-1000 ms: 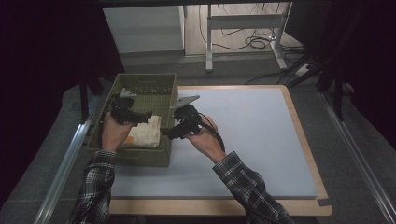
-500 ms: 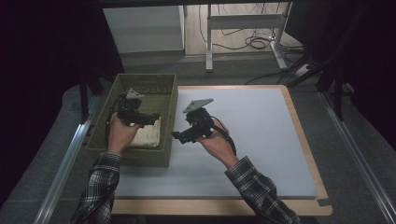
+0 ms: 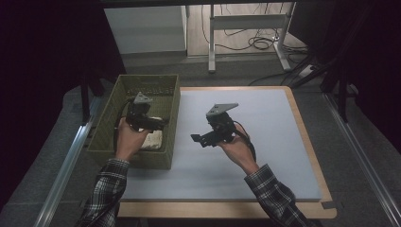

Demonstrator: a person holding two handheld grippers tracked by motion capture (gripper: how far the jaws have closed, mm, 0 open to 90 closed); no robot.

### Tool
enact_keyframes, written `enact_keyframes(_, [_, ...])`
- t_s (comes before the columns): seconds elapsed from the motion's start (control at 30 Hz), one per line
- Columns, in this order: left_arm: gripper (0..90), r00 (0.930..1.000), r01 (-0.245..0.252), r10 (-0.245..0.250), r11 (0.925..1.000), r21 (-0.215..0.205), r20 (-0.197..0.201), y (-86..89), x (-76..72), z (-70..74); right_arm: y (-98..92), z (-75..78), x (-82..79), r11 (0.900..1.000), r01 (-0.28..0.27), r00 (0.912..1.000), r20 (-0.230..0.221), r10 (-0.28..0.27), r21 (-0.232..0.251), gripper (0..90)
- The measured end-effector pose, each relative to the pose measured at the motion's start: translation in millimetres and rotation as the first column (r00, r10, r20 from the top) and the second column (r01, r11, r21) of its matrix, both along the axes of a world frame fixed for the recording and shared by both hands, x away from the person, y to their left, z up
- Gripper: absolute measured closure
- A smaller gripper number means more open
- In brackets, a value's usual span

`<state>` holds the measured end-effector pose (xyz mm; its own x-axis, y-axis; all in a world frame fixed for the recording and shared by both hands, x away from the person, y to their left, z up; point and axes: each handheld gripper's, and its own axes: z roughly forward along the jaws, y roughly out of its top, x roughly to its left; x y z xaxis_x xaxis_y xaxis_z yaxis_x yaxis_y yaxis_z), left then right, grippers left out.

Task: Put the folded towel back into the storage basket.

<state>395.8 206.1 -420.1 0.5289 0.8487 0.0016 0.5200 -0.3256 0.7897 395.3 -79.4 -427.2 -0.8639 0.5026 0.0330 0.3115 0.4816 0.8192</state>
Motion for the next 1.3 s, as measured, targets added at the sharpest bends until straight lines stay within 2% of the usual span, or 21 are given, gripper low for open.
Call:
enact_keyframes(0.37, [0.0, 0.9986, 0.052, -0.052, 0.9986, 0.000, 0.003, -29.9, -9.0, 2.4, -37.9, -0.1, -8.7, 0.999, 0.034, 0.9994, 0.013, -0.034, 0.002, 5.2])
enact_keyframes(0.47, [0.0, 0.9977, 0.067, -0.067, 0.9976, 0.017, 0.003, -37.2, -12.6, 2.8, -48.5, 0.2, -11.0, 0.999, 0.044, 0.9988, 0.021, -0.044, 0.001, 5.2])
enact_keyframes(0.63, [0.0, 0.9964, 0.084, -0.084, 0.9963, 0.019, 0.005, -47.4, -19.9, 3.8, -65.4, -1.0, -14.6, 0.998, 0.064, 0.9977, 0.020, -0.064, -0.006, 5.2])
enact_keyframes(1.0, [0.0, 0.9922, 0.125, -0.124, 0.9917, -0.031, 0.005, -65.3, -38.9, 4.0, -97.7, -5.2, -24.1, 0.995, 0.100, 0.9949, 0.012, -0.100, -0.016, 5.2])
enact_keyframes(1.3, [0.0, 0.9856, 0.169, -0.169, 0.9840, -0.056, 0.013, -85.5, -55.7, -3.9, -126.2, -7.5, -34.6, 0.991, 0.131, 0.9913, 0.009, -0.131, -0.012, 5.2])
